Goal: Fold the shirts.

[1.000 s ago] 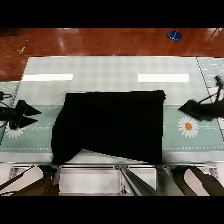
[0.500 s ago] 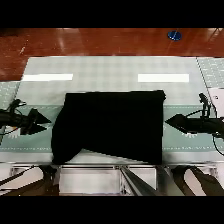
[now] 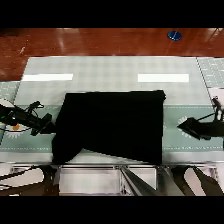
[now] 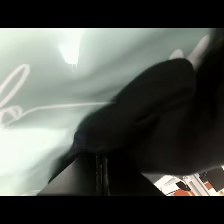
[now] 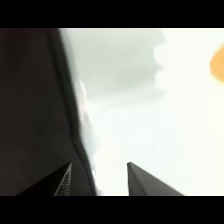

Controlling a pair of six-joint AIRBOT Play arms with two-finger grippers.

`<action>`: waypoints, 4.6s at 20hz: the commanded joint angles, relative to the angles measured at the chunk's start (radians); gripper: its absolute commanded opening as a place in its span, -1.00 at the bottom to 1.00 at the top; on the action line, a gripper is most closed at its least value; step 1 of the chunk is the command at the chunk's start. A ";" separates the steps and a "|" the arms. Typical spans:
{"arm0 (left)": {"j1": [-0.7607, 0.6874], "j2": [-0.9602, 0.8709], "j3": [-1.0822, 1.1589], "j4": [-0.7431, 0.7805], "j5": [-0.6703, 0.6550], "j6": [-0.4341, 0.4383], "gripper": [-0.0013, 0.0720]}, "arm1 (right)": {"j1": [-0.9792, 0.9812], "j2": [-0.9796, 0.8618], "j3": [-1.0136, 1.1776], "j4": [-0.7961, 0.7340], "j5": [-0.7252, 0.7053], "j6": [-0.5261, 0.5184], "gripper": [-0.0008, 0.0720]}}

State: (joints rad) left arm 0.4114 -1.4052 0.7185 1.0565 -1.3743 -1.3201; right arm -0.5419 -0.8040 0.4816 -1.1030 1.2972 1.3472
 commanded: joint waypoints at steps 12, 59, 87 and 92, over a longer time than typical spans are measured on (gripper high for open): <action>-0.019 -0.010 0.001 -0.002 0.021 0.018 -0.92 | 0.407 -0.355 -0.105 0.261 -0.236 -0.048 0.11; -0.542 0.012 0.663 0.435 0.484 -0.402 -0.92 | 0.522 -0.534 0.689 0.077 -0.445 0.107 -0.93; 0.358 0.311 -0.211 -0.112 0.074 0.030 0.41 | 0.106 -0.094 -0.066 0.491 -0.171 -0.187 0.15; 0.241 0.228 -0.216 -0.082 0.153 0.024 0.41 | 0.105 -0.095 -0.065 0.491 -0.160 -0.188 0.15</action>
State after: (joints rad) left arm 0.6884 -1.1423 0.5266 0.9783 -1.2755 -1.3010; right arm -0.4358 -0.9138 0.4358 -0.6369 1.1328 1.1694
